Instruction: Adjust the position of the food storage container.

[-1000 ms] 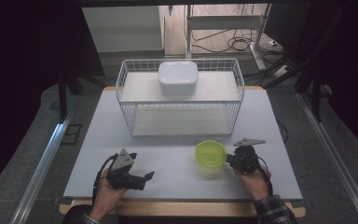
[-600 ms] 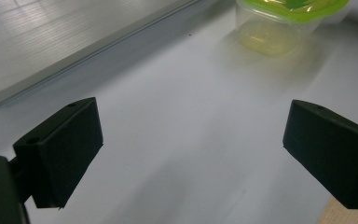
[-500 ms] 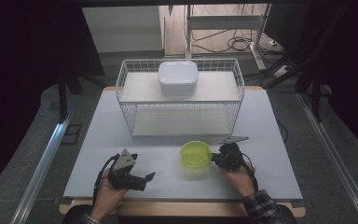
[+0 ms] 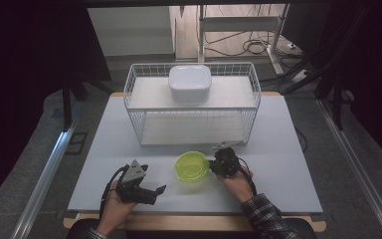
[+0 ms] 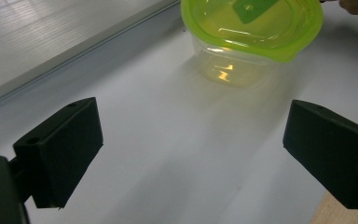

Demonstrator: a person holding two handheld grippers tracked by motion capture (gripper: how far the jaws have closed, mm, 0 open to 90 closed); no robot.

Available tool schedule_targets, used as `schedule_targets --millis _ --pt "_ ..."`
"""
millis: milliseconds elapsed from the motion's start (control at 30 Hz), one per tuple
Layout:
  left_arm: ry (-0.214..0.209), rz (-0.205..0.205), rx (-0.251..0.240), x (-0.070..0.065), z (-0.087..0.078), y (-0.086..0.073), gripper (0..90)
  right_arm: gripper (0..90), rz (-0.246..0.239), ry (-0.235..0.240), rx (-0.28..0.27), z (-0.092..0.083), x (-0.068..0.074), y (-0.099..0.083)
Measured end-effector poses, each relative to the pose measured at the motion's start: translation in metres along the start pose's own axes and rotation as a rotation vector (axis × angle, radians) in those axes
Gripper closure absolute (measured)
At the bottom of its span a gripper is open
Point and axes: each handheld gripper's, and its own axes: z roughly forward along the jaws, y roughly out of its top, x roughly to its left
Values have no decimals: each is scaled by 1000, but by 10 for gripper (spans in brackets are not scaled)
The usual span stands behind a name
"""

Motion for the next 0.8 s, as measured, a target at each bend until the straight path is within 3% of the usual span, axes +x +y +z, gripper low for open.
schedule_targets --millis 200,433,600,800 --pt "-2 -2 4 0 0 0 44 869 -26 -27 -6 -2 -4 1" --pt "-3 -2 12 0 -1 0 47 783 -44 -86 -41 -25 -11 1" --pt "2 -1 27 0 -3 0 51 640 -93 -138 -48 -44 -8 -4" --pt "13 -5 26 1 -9 -2 52 349 -123 -142 -62 -63 -5 -12"
